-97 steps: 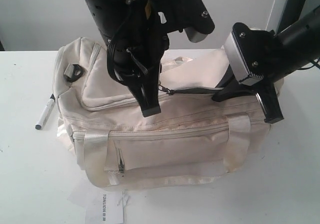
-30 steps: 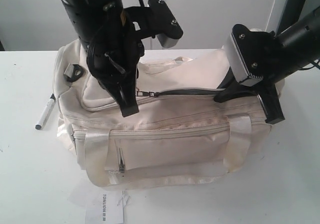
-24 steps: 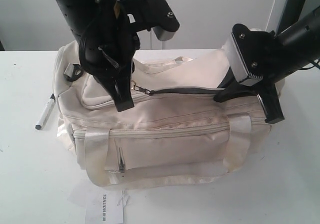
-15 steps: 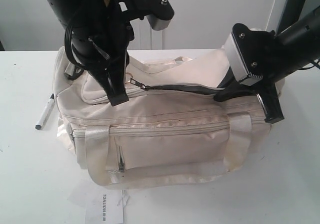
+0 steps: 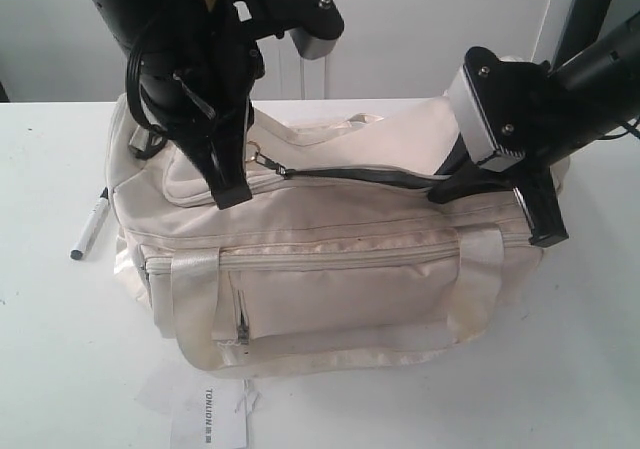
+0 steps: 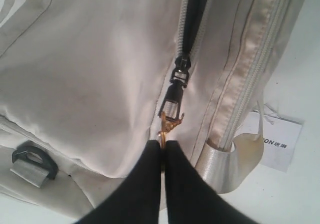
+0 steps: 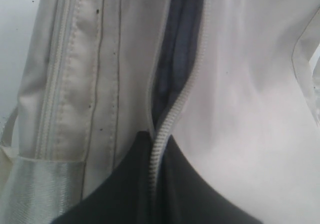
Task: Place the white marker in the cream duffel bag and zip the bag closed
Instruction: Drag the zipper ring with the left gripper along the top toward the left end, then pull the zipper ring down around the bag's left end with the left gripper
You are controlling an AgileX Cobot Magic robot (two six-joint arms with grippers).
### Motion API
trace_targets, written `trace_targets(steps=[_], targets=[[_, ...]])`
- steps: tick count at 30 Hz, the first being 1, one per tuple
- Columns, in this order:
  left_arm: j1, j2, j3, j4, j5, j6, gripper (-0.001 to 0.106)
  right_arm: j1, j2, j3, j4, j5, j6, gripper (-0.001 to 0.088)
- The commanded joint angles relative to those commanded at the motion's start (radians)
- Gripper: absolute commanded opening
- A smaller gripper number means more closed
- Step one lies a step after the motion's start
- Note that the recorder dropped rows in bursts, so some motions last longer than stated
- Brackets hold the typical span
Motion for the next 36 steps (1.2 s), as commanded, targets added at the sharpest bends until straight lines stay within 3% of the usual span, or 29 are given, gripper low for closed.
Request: trace_targets(steps=[7,36], targets=[[0.059,-0.006,0.068,-0.05,0.0,0.02,0.0,0.0,0.0,0.0,0.0,-0.006,0.0,0.0],[0.062,-0.091,0.155,0.041,0.0,0.02,0.0,0.0,0.0,0.0,0.0,-0.008,0.018,0.0]])
